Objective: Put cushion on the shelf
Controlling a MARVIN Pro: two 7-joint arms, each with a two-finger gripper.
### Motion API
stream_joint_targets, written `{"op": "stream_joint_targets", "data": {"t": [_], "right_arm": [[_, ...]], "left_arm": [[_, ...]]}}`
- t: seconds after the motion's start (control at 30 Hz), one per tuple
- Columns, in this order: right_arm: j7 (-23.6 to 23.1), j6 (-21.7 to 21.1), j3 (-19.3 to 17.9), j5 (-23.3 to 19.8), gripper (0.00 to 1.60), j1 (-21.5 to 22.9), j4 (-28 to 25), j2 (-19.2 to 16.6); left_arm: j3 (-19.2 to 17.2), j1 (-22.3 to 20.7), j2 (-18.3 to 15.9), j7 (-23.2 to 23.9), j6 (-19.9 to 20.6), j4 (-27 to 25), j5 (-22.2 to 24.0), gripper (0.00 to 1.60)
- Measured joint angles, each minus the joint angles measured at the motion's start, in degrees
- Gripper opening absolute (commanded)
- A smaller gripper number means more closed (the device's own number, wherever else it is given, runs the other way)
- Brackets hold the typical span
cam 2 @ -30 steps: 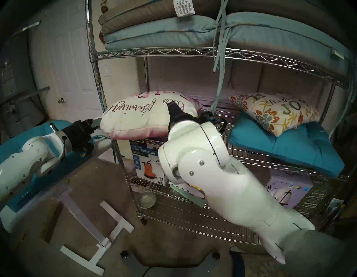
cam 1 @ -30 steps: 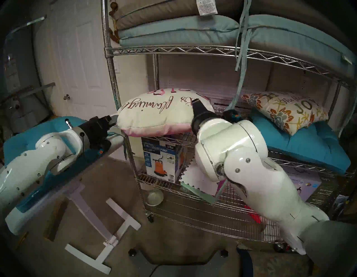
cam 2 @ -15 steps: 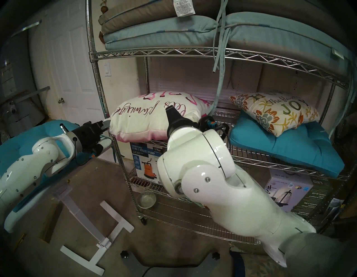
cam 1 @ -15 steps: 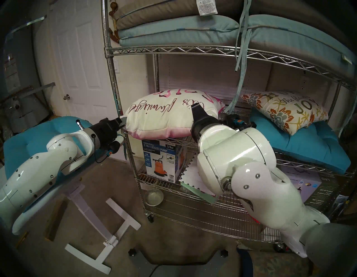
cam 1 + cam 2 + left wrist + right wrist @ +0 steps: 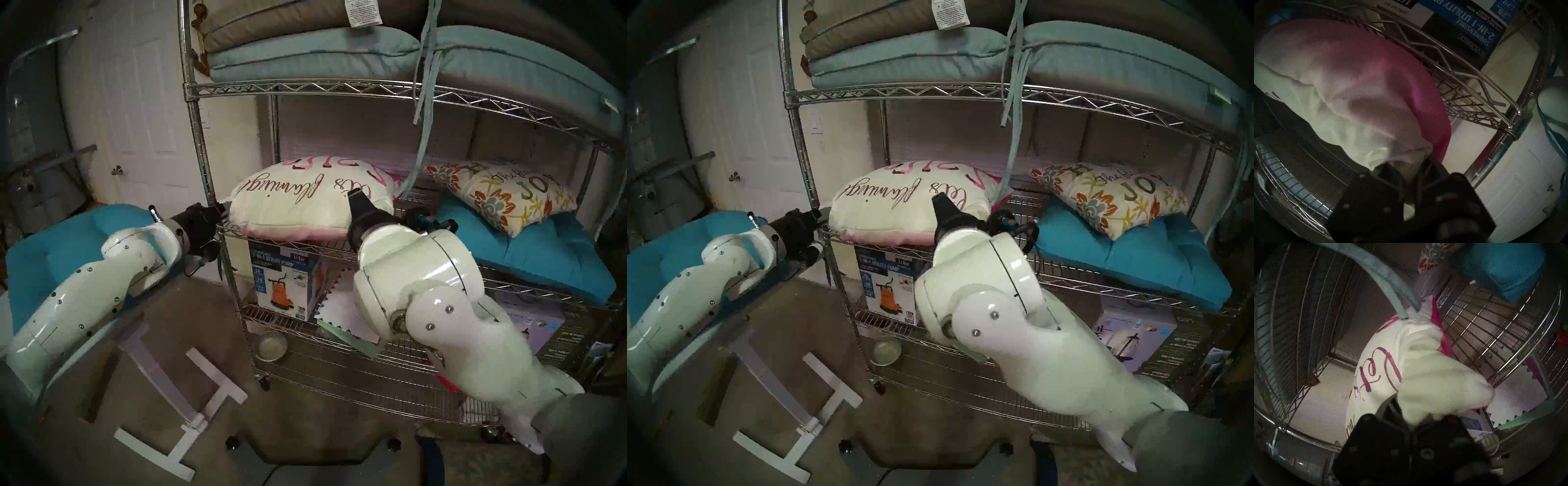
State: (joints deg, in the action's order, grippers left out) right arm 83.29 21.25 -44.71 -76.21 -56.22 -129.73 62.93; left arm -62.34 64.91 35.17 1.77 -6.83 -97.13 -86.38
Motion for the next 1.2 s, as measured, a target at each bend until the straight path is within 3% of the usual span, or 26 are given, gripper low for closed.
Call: {"op": "stream_joint_targets", "data": {"t": [0.37,0.87,0.9,0.93,0.97,1.2], "right_arm": [[-1.37,-0.57,-1.64,0.19,0.00,1.38,6.16,-0.42],[-4.88,-1.62,-1.75,-0.06,0.00,3.80,14.42,1.82],[-5.09,-1.67,-1.74,-0.09,0.00,3.94,14.88,2.00],[-5.50,-1.76,-1.73,-0.18,0.32,4.20,15.76,2.37],[-5.67,-1.79,-1.73,-0.25,1.60,4.32,16.14,2.53],[-7.57,-1.98,-1.66,-1.46,1.60,5.60,20.10,4.57]], "left_arm": [[2.27,-5.84,6.27,-0.20,-2.25,6.31,-5.42,0.00],[4.05,-13.59,13.88,-1.23,-5.50,16.75,-12.61,0.00],[4.23,-14.02,14.26,-1.30,-5.65,17.44,-12.98,1.20],[4.45,-14.74,14.99,-1.46,-5.89,18.70,-13.75,1.60],[4.55,-15.05,15.30,-1.52,-5.98,19.25,-14.08,1.60],[5.08,-18.38,18.56,-2.50,-6.55,25.24,-18.05,1.60]]}}
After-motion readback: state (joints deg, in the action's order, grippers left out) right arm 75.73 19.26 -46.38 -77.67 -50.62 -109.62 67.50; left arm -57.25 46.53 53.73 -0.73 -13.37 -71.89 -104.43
